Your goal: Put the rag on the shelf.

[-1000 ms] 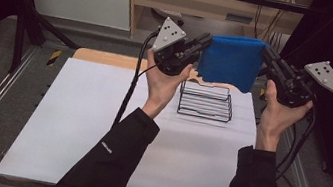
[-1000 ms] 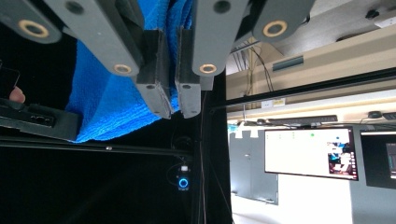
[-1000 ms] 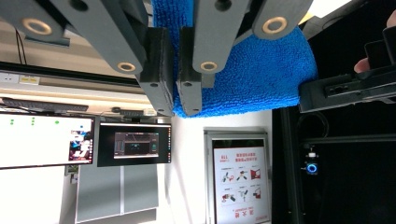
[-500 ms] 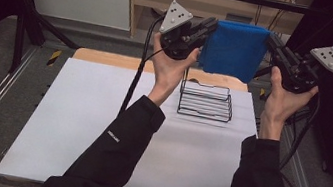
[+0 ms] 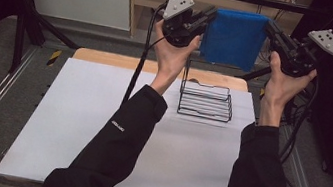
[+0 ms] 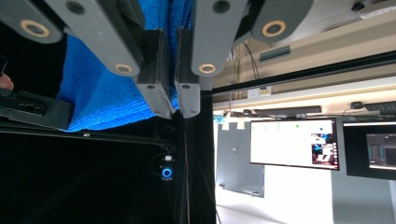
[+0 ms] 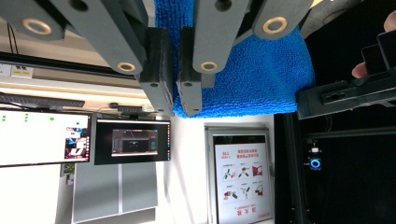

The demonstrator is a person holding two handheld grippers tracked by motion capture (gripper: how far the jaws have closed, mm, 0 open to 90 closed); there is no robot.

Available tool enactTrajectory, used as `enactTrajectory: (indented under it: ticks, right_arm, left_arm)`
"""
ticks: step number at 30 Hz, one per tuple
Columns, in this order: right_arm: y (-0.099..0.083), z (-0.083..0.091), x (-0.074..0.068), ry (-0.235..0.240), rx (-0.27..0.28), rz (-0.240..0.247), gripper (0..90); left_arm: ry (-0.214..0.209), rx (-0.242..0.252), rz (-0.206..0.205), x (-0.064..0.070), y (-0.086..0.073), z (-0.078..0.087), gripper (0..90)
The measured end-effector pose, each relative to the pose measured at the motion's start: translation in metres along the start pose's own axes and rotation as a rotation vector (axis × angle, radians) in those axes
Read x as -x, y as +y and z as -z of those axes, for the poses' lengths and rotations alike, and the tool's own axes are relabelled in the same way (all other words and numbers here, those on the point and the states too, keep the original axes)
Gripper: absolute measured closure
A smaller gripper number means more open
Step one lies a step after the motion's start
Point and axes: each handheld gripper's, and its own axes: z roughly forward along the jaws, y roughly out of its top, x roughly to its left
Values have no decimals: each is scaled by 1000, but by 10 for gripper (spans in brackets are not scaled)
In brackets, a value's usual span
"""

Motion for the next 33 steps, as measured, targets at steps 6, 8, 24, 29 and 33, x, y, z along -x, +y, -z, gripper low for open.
enactTrajectory:
  ticks: [6,8,24,29,33]
  right_arm:
    - [-6,-12,5,-1,-8,12,861]
    - [-9,-16,8,1,-15,12,861]
    - [-40,-29,22,8,-94,14,859]
    - [-51,-24,24,10,-114,12,858]
    - [-58,-18,26,11,-131,11,857]
  left_arm:
    - [17,-13,-19,-8,-8,-8,850]
    - [20,-11,-11,-10,-10,-10,850]
    - [20,-82,-59,-20,-41,-15,850]
    - [-4,-97,-61,-18,-52,-13,850]
    - [-13,-100,-69,-16,-59,-13,850]
